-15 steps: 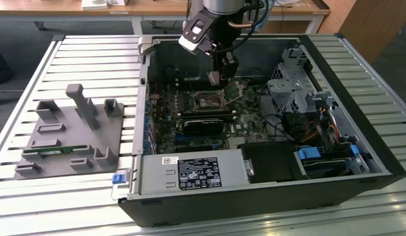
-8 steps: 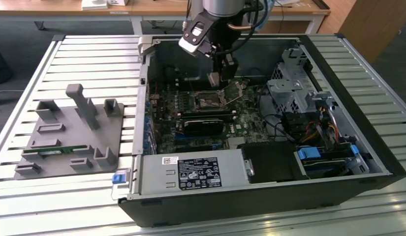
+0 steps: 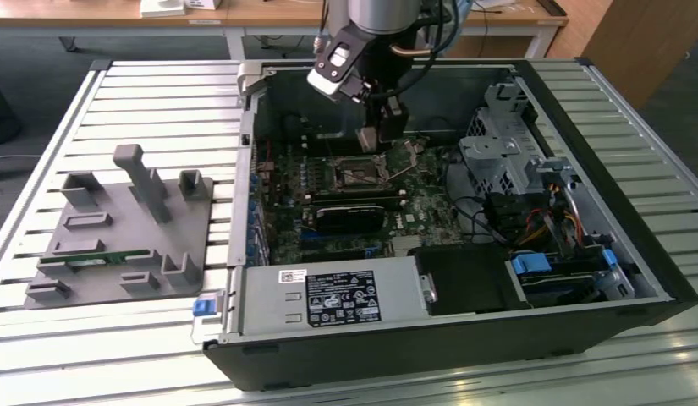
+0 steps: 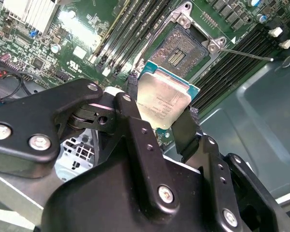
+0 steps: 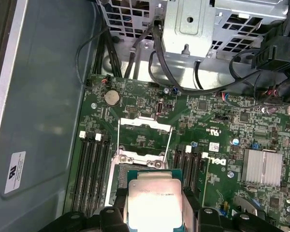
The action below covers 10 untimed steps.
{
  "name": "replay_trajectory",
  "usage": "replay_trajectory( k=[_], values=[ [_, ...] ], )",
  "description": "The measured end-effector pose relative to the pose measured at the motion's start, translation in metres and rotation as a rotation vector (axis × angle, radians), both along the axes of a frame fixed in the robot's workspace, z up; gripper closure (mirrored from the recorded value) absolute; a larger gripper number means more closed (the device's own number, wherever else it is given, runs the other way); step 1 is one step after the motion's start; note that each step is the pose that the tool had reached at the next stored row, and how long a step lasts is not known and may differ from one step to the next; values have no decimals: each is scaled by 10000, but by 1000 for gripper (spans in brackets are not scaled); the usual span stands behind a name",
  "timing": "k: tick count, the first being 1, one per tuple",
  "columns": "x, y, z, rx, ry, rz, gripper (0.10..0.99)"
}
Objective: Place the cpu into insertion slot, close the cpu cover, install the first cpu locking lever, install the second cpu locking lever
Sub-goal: 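Place the cpu into insertion slot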
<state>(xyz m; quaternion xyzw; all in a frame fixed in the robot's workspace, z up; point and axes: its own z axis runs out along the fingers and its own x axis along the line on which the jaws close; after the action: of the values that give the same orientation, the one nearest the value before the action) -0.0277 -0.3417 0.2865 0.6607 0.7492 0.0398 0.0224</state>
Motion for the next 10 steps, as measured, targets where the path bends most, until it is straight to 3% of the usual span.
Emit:
replay_trajectory(
  k=[5,10],
  values=[
    [0,0,-39,-7,1,0,553],
    [-1,19,-126,-70,0,-109,553]
  ],
)
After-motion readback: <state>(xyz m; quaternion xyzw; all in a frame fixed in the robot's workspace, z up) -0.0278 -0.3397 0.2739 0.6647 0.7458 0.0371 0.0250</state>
